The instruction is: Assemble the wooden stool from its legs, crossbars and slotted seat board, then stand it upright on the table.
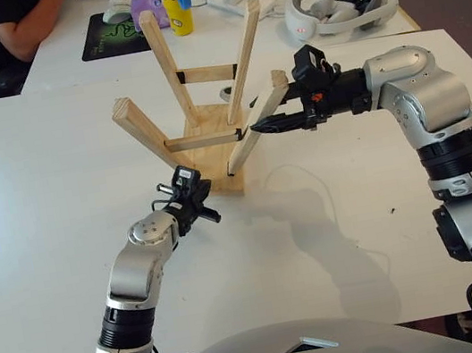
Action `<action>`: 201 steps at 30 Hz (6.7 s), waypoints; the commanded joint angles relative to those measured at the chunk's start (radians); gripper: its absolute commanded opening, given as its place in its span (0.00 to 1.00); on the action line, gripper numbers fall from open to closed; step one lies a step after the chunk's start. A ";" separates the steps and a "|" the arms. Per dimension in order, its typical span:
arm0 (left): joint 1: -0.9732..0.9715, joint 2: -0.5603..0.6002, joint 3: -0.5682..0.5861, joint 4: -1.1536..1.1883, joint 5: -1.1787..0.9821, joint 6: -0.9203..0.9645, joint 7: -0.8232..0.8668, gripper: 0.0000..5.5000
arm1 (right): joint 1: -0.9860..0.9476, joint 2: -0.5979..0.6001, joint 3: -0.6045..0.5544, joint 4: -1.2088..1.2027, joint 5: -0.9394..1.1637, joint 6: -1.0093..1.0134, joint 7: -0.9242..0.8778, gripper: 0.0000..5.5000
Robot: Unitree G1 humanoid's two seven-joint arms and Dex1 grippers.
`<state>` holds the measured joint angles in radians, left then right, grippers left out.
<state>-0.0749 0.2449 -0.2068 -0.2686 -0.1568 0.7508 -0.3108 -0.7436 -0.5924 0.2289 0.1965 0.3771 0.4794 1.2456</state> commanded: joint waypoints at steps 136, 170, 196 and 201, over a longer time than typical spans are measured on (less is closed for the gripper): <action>0.050 0.240 -0.116 -0.025 0.397 -0.356 -0.124 0.00 | 0.077 0.121 0.077 0.106 -0.077 0.006 -0.045 0.37; -0.002 0.228 -0.145 0.079 0.429 -0.239 -0.185 0.00 | 0.186 0.206 0.096 0.162 -0.086 -0.050 -0.103 0.37; 0.037 0.178 -0.095 0.070 0.411 -0.209 -0.137 0.00 | 0.342 -0.062 -0.484 -0.400 0.400 0.327 -0.215 0.48; 0.056 0.167 -0.082 0.069 0.382 -0.197 -0.145 0.00 | 0.181 0.122 -0.544 -0.548 0.681 0.381 -0.528 0.33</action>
<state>-0.0685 0.4130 -0.2867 -0.2292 0.2440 0.5018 -0.4349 -0.5001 -0.5694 -0.3211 -0.2716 0.9750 0.8497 0.8535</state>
